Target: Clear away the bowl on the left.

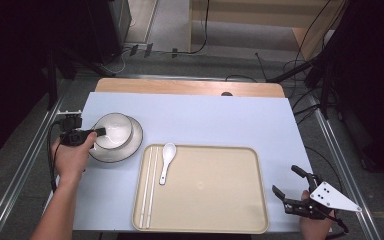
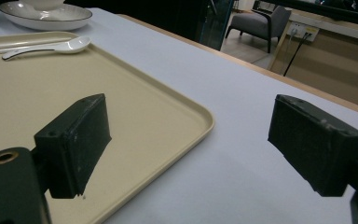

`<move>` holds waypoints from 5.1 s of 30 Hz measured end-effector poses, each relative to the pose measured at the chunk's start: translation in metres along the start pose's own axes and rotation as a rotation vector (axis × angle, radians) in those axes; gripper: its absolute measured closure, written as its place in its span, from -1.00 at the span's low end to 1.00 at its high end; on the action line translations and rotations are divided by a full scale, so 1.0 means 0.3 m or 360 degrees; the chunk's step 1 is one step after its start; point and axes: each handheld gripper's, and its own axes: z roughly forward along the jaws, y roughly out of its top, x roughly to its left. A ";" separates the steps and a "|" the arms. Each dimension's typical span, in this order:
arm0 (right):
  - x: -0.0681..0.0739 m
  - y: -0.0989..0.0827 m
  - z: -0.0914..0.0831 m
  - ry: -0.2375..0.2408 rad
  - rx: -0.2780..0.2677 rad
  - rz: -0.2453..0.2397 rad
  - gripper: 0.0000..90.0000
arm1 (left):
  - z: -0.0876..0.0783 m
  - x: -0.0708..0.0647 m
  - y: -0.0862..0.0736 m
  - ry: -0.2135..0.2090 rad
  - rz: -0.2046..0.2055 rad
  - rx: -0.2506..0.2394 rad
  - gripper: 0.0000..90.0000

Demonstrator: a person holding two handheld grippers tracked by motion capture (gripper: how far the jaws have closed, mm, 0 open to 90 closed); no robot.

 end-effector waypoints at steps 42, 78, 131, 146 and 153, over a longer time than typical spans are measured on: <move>0.003 0.004 -0.002 -0.0002 -0.0005 -0.0004 -0.71 | -0.089 -0.191 -0.177 -0.0178 0.0183 0.0011 0.85; 0.004 0.006 -0.004 -0.0001 -0.0019 -0.0001 -0.71 | -0.104 -0.385 -0.349 -0.0349 0.0387 0.0158 0.85; 0.008 0.005 -0.002 -0.0001 -0.0011 -0.0004 -0.71 | -0.079 -0.535 -0.515 -0.0515 0.0585 0.0381 0.79; 0.005 0.005 -0.004 -0.0004 -0.0013 -0.0006 -0.71 | -0.051 -0.536 -0.524 -0.0556 0.0587 0.0401 0.73; 0.006 0.006 -0.005 -0.0006 -0.0014 -0.0006 -0.71 | -0.058 -0.530 -0.514 -0.0618 0.0562 0.0378 0.59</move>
